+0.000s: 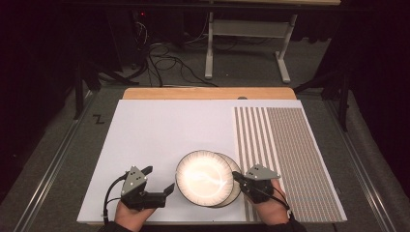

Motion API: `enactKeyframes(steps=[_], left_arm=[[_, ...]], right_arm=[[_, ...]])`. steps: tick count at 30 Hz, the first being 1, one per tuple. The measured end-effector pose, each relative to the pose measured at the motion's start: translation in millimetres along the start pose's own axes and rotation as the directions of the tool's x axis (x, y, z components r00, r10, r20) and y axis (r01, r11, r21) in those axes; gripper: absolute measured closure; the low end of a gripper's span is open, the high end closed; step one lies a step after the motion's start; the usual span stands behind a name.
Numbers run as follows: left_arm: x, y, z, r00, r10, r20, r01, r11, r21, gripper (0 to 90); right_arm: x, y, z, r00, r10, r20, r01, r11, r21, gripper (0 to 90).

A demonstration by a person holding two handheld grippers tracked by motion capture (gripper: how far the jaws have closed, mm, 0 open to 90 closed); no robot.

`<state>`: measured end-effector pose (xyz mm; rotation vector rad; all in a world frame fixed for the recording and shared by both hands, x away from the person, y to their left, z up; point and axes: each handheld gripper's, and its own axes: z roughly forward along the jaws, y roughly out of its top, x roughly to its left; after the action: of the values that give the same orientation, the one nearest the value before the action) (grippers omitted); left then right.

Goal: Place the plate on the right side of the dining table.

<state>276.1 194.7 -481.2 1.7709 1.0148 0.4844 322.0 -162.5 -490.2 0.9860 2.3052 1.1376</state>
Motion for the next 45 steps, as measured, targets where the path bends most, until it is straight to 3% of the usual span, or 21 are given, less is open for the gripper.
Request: enactKeyframes(steps=[11, 17, 23, 35, 40, 42, 45], left_arm=[[-2.3, 0.7, 0.4, 0.9999, 0.006, 0.016, -0.006, 1.0000, -0.007, 4.4], [-4.2, 0.8, 1.0, 0.9997, 0.010, 0.023, -0.010, 0.9999, -0.001, 4.4], [-6.3, 2.9, 5.5, 0.9979, -0.034, 0.055, 0.034, 0.9994, -0.002, 5.1], [-11.9, 8.1, 27.4, 0.9938, -0.084, 0.072, 0.079, 0.9947, 0.066, 10.2], [-19.6, 7.1, 38.2, 0.9905, -0.086, 0.107, 0.075, 0.9917, 0.104, 16.3], [-21.0, 6.4, 39.1, 0.9913, -0.082, 0.102, 0.071, 0.9909, 0.114, 18.2], [-20.9, 4.1, 42.5, 0.9877, -0.109, 0.112, 0.094, 0.9864, 0.135, 21.7]], right_arm=[[1.3, -0.4, -0.1, 1.0000, 0.001, -0.002, -0.001, 1.000, 0.000, 90.0], [9.3, 0.4, 5.1, 0.9991, -0.035, -0.023, 0.035, 0.999, 0.007, 90.0], [9.6, 0.7, 5.4, 0.9991, -0.034, -0.024, 0.035, 0.999, 0.013, 90.0], [14.7, 0.4, 6.4, 0.9981, -0.051, -0.034, 0.051, 0.999, 0.012, 90.0], [16.1, 0.7, 6.4, 0.9981, -0.055, -0.029, 0.056, 0.998, 0.015, 90.0], [15.9, 0.4, 6.3, 0.9979, -0.057, -0.030, 0.057, 0.998, 0.015, 90.0], [15.7, 0.3, 6.3, 0.9982, -0.051, -0.033, 0.051, 0.999, 0.014, 90.0]])
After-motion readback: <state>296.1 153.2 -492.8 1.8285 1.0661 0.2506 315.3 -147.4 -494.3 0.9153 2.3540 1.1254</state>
